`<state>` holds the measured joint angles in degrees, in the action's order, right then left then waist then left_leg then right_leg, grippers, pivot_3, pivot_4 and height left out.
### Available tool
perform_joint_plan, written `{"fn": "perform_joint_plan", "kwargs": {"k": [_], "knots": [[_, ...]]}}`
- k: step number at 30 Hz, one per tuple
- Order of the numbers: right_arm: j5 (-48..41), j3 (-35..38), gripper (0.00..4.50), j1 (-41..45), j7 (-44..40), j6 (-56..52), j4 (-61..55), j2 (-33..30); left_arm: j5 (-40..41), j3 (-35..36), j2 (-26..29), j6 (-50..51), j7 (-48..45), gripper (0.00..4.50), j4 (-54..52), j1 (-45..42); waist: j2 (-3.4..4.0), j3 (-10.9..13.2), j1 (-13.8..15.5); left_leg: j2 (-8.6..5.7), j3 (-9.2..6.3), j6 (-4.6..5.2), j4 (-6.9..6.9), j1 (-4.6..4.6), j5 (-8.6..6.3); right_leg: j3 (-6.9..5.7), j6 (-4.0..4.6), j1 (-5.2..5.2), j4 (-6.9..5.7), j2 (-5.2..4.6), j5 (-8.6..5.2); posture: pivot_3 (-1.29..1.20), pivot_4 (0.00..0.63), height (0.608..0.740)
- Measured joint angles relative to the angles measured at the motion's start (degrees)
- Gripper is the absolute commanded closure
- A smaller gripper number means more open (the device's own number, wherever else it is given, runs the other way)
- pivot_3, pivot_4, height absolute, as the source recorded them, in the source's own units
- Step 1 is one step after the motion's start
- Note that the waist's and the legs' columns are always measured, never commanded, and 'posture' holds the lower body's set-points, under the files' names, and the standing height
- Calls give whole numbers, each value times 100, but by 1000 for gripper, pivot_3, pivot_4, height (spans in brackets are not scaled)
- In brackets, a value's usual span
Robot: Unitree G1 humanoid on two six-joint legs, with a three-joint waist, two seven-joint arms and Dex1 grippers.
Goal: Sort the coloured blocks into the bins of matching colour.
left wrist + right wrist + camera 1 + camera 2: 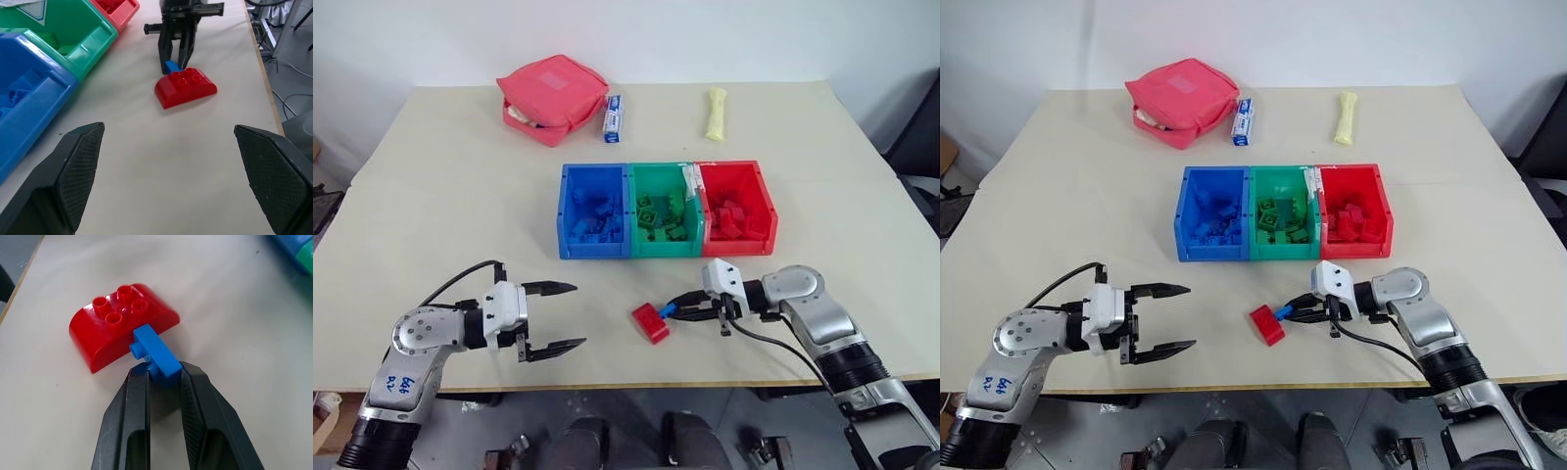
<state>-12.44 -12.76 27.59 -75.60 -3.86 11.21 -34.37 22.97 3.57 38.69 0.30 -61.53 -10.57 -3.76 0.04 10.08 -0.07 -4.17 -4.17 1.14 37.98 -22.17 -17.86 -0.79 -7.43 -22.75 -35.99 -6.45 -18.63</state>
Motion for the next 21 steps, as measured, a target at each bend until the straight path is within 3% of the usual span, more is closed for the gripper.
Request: {"fn": "perform_joint_plan", "kwargs": {"k": [8, 10, 13, 18, 21], "knots": [[-517, 461, 4049, 387, 356, -857, -564, 37, 270, 445, -298, 297, 610, 0, 0, 18, 0, 0, -30, 6, 2, -3, -1, 1, 0, 2, 0, -4, -3, 4, 0, 0, 150, 740], [-556, 482, 4049, 788, 680, -1220, -622, 337, 329, 631, -408, 344, 816, 0, -4, 91, 0, 0, -56, 7, 3, -5, -2, 1, 0, 5, 0, -7, -6, 7, 0, 0, 150, 740], [-303, 369, 4049, 1892, 1562, -1526, -73, 1265, 367, 852, -504, 350, 1062, 0, -24, 363, 0, 0, -163, 6, 8, -13, -4, 0, 4, 11, 1, -26, -26, 8, -1, 0, 150, 740], [243, 177, 4049, 2880, 2427, -1400, 1048, 1971, 365, 934, -551, 348, 1203, 0, -51, 645, -2, -1, -101, -12, -10, -9, -5, -11, 1, 6, 14, -66, -95, -3, -3, 0, 150, 740], [431, 136, 3014, 3015, 2598, -1317, 1668, 2151, 364, 934, -607, 348, 1275, 0, -108, 651, -2, -1, -101, -23, -4, 4, -1, -20, 0, 6, 15, -62, -97, -5, -1, 0, 150, 740]]}}
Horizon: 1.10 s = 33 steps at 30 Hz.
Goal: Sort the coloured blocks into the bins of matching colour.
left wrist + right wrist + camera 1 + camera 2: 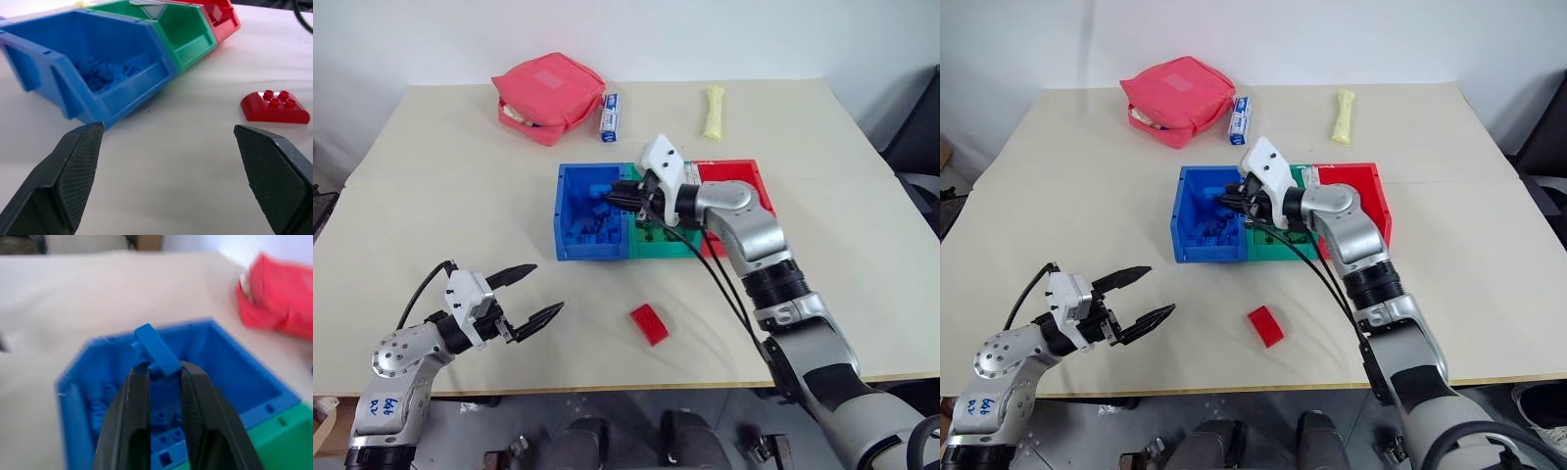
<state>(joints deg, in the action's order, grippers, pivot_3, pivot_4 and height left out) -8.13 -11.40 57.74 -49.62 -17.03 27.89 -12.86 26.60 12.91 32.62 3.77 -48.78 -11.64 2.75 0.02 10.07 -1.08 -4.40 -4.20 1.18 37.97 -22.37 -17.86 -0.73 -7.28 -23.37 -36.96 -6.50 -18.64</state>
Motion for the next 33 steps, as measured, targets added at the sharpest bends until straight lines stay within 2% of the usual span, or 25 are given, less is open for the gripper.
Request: {"fn": "perform_joint_plan", "kwargs": {"k": [4, 9, 13, 16, 21, 24, 29, 33], "knots": [[30, 18, 1611, -20, -91, 96, 155, -37, -7, -2, -3, 0, 59, 0, -106, 5, 0, 0, -50, 4, 5, 0, 0, -2, -1, 0, 0, -4, 0, 0, 0, 0, 150, 740], [-419, 324, 14, -707, -756, 275, -869, -551, -12, 0, 2, -1, 65, 0, -106, 12, 0, 0, -46, 17, 6, -8, -1, -1, -1, -2, 0, -4, 6, 5, 0, 0, 150, 740], [-864, 718, 14, -1744, -1434, 577, -1825, -1338, -17, 22, 170, -4, -22, 0, 104, -171, 0, 0, 15, 13, 11, -7, 4, -2, -1, 3, -1, 0, 22, 2, 0, 0, 150, 740], [-1359, 1308, 14, -2775, -2129, 921, -2376, -2118, -42, 60, 401, -57, -219, 0, 416, -396, 0, 0, 99, 15, 14, -5, 1, -1, -2, 3, -1, 5, 42, 2, 0, 0, 150, 740], [-1613, 2321, 14, -4596, -2342, 1082, -3136, -3002, -205, -128, 761, -243, -871, 0, 1191, -856, 0, 0, 121, 22, 17, -7, -1, 4, -1, 1, -1, 15, 51, 4, 0, 0, 150, 740], [-1806, 2674, 14, -5526, -2331, 1008, -3652, -3126, -277, -366, 887, -266, -1283, 0, 1563, -1237, 1, 1, 104, 25, 27, -8, -1, 8, 1, 7, -1, 15, 48, 4, 0, 0, 150, 740], [-2065, 3358, 14, -6893, -1974, 906, -4856, -3117, -777, -1225, 1089, -698, -2284, 0, 1977, -2074, 0, 1, 129, 26, 25, -11, -2, 15, 4, 3, -1, 31, 53, 5, 0, 0, 150, 740], [-2343, 3705, 14, -7683, -1644, 533, -5653, -3101, -1169, -2049, 720, -961, -2799, 0, 2001, -2969, 1, 1, 249, 21, 24, -1, 7, 19, 4, 3, -13, 53, 75, 4, 6, 0, 150, 740]]}}
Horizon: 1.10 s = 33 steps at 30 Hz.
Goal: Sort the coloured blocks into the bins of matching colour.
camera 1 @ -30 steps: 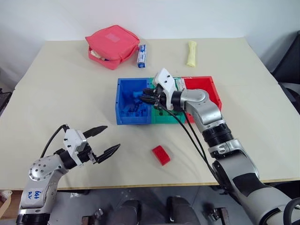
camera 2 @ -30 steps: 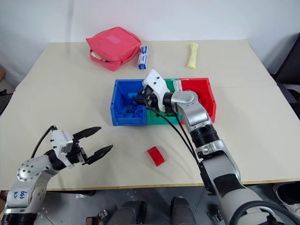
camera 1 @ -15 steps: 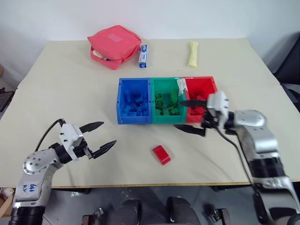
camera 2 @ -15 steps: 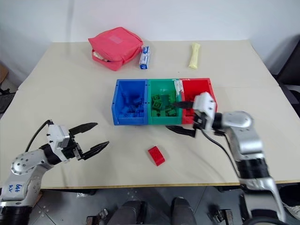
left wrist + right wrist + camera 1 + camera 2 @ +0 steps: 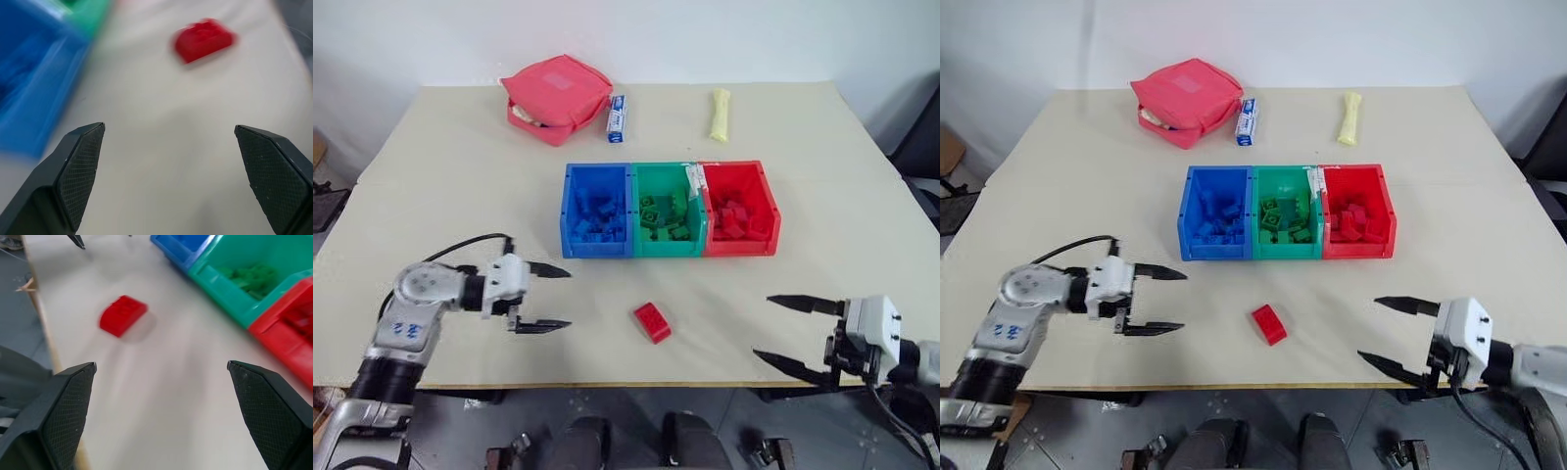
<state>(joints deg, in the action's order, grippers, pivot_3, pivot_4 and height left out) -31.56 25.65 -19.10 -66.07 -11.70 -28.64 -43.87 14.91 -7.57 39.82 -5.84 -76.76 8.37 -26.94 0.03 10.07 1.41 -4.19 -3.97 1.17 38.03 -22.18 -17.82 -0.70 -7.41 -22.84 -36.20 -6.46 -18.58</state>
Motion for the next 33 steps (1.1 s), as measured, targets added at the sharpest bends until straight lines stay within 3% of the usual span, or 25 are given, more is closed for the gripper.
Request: {"fn": "perform_joint_plan", "kwargs": {"k": [5, 13, 17, 24, 28, 31, 33], "knots": [[-277, 159, 14, -462, 435, -358, -900, 23, -424, -877, -865, -146, -260, 0, 415, -901, -1, 0, 19, -1, -7, 7, 0, 3, 1, -6, -9, 18, 21, 6, 5, 0, 150, 740], [-308, 285, 14, -1103, 791, -476, -1358, 163, -1344, -1738, -1894, -871, -157, 0, 1661, -1666, -6, 4, 35, -11, -3, 21, 4, 2, 5, -34, -17, 23, 23, 22, 8, 0, 150, 740], [-308, 369, 0, -1304, 951, -479, -1553, 216, -1557, -1885, -2178, -966, -2, 805, 1957, -1775, -13, 8, 32, -11, -4, 24, 5, 2, 4, -31, -22, 24, 25, 22, 11, 0, 150, 740], [-248, 370, 0, -1535, 1274, -491, -1637, 415, -1707, -1885, -2364, -948, 235, 2935, 2140, -1807, -13, 7, 27, -11, -5, 24, 8, 5, 5, -27, -22, 27, 23, 21, 11, 0, 150, 740], [-239, 389, 0, -1680, 1491, -458, -1646, 702, -1547, -1687, -2480, -615, 278, 2975, 2164, -1826, -13, 7, 31, -12, -7, 24, 10, 3, 5, -18, -23, 27, 23, 20, 11, 0, 150, 740], [-247, 512, 0, -1742, 1826, -417, -1649, 1111, -1036, -1127, -3050, -19, 761, 2975, 2132, -1919, -16, 9, 97, -16, -17, 26, 17, -3, 5, -16, -25, 28, 23, 13, 12, 0, 150, 740], [-291, 663, 0, -1685, 2161, -372, -1649, 1396, -971, -757, -3645, 324, 1750, 2975, 2211, -2363, -23, 13, 180, -23, -18, 29, 24, -8, 7, -15, -35, 27, 25, 14, 17, 0, 150, 740]]}}
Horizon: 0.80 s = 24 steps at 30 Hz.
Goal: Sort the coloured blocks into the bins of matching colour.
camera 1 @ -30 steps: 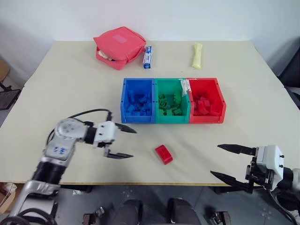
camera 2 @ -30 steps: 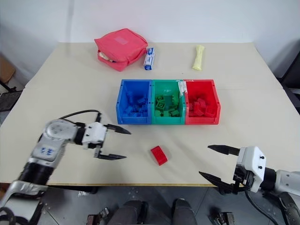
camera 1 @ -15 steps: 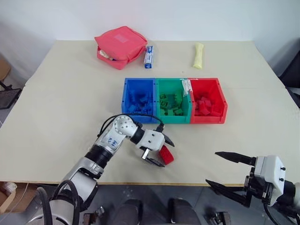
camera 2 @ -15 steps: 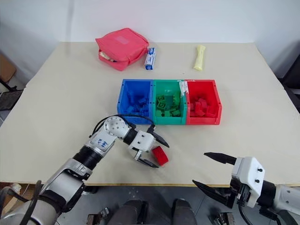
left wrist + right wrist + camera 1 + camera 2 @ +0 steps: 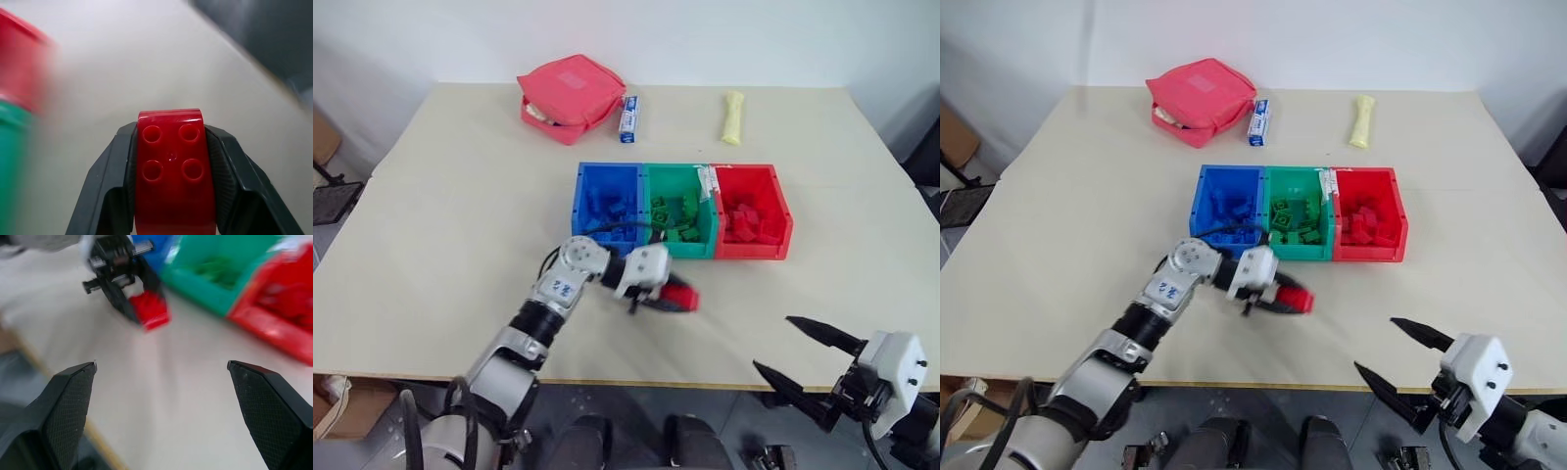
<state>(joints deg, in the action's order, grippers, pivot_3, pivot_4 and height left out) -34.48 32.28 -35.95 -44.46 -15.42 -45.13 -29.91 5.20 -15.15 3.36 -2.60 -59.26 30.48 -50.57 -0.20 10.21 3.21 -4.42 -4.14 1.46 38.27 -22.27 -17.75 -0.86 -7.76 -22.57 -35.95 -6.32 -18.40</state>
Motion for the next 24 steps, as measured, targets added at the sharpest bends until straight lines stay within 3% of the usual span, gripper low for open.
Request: {"fn": "perform_joint_plan", "kwargs": {"k": [3, 9, 13, 18, 24], "knots": [[0, 101, 0, 97, 299, 49, -3, 152, -36, 444, -480, 321, 1270, 2975, 304, -896, -3, 2, -1, -3, 9, 1, -9, 5, 0, -1, -6, 0, 3, 4, 1, 0, 150, 740], [36, 174, 0, 193, 534, 39, -13, 144, -430, 576, -1092, 0, 2648, 2975, 2488, -2258, -12, 7, -22, -3, 32, 3, -18, 13, 1, -18, -10, -4, 2, 15, -1, 0, 150, 740], [143, 150, 0, 386, 767, 38, -27, 139, -525, 745, -1117, -129, 2990, 1694, 3841, -2700, -13, 8, -43, 1, 42, 3, -22, 11, 1, -10, -10, -19, -8, 18, -1, 0, 150, 740], [268, -129, 0, 439, 910, 31, -114, 139, -554, 861, -1115, -482, 2960, 204, 4090, -2861, -13, 8, -9, -4, 42, 3, -20, 4, 1, -11, -12, -22, -6, 13, 0, 0, 150, 740], [459, -557, 0, 675, 892, 58, -78, 121, -522, 944, -877, -974, 1903, 204, 3533, -2586, -10, 6, -49, -2, 44, 3, -20, 9, 1, -9, -13, -21, -8, 16, 1, 0, 150, 740]]}}
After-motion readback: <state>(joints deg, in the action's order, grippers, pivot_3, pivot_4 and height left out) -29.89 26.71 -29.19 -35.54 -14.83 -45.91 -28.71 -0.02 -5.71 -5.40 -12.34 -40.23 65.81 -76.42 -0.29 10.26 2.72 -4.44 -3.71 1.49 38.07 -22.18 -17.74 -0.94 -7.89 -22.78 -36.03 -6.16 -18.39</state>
